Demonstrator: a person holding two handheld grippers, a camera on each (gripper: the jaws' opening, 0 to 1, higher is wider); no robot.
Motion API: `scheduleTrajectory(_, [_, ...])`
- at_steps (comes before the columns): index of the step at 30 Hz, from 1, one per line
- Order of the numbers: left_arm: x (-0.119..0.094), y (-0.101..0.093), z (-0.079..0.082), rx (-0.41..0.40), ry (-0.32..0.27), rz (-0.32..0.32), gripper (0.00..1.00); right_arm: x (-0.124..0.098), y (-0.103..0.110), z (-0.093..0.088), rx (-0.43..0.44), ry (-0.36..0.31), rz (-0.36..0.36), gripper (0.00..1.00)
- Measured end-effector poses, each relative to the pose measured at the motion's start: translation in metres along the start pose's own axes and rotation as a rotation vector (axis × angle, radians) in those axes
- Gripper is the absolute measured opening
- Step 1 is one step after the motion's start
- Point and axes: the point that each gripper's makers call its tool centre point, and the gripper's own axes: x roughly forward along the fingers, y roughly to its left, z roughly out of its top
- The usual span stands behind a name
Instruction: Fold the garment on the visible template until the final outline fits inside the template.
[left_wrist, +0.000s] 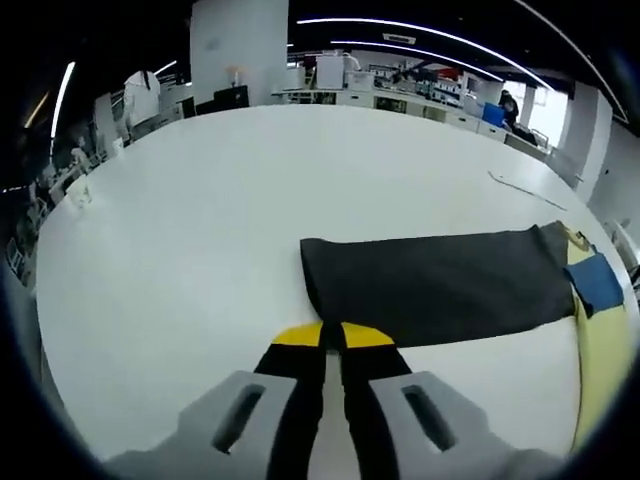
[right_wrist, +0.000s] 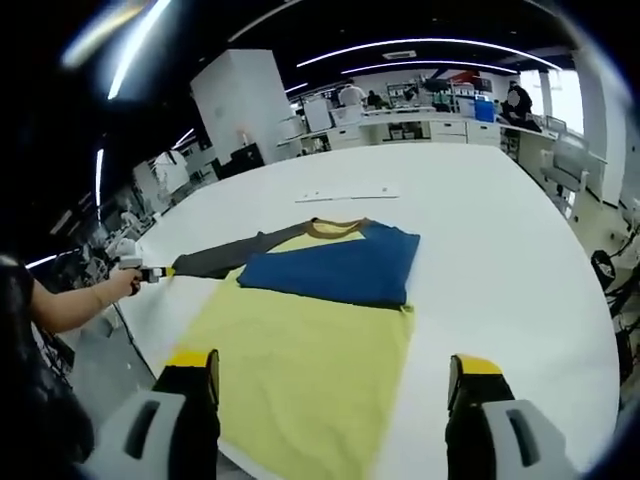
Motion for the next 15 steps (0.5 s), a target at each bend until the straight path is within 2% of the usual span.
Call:
scheduleTrajectory(7, [-0.008, 0.001, 0.008, 0.014, -0.023, 0.008, 0.02, -0.001, 0.002, -0.004, 0.005, 0.005, 0.004, 0.96])
scheduleTrajectory(15, [-0.021, -0.007, 0.026, 0.039, -0.070, 0.006, 0.02, 0.003, 0.007, -0.003, -0.002, 0.001, 0.027, 0.96])
